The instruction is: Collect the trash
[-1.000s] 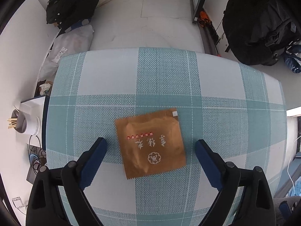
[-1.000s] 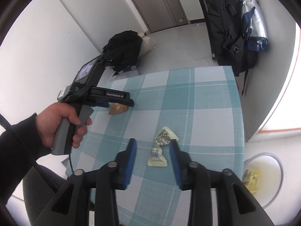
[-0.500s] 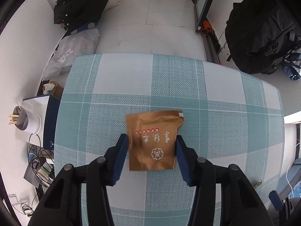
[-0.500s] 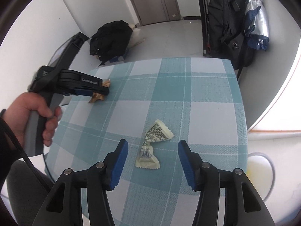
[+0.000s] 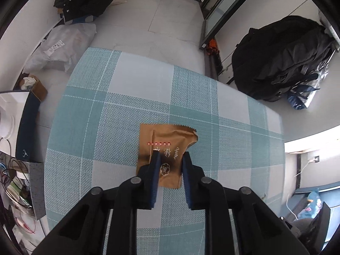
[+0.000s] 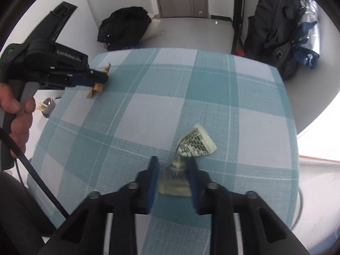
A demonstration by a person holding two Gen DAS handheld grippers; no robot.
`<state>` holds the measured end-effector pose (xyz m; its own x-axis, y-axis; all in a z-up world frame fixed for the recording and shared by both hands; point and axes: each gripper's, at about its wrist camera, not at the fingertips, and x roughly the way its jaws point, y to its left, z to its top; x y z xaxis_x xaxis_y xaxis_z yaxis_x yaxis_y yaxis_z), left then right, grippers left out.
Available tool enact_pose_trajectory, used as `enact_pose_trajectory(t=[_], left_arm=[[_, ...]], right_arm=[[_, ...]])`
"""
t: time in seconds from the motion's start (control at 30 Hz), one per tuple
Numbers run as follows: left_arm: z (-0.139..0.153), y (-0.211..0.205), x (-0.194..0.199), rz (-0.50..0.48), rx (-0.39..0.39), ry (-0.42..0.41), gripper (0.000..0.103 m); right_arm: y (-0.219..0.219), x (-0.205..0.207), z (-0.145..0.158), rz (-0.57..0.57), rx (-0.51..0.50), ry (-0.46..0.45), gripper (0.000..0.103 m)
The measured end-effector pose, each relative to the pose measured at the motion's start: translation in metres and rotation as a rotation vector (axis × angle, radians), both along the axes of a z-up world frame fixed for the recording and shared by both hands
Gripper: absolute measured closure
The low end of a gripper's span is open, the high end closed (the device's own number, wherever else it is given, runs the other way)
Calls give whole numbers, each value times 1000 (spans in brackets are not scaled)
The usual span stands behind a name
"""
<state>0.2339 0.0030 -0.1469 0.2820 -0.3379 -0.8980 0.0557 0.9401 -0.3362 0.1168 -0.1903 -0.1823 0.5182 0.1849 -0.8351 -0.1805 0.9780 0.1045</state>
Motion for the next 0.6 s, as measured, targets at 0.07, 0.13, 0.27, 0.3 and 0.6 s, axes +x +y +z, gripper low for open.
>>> enact_pose_trajectory(t=[0.07,0.13,0.27,0.3,0.6], left_arm=[[0,3,-1,3,-27,0,93],[0,11,-2,16,-62,6,94],[1,22,-7,28,-127,18,97],[3,25,-8,26,-139,19,98],[15,36,-29,21,-179,5,100]], right_arm=[[2,1,-1,-1,-3,-6,83],[6,0,-1,4,-16,-18,84],[11,-1,1,15,-19,-25,86],[12,-3,1,20,-10,-21,86],[25,-17,17,103,47,-50,87]])
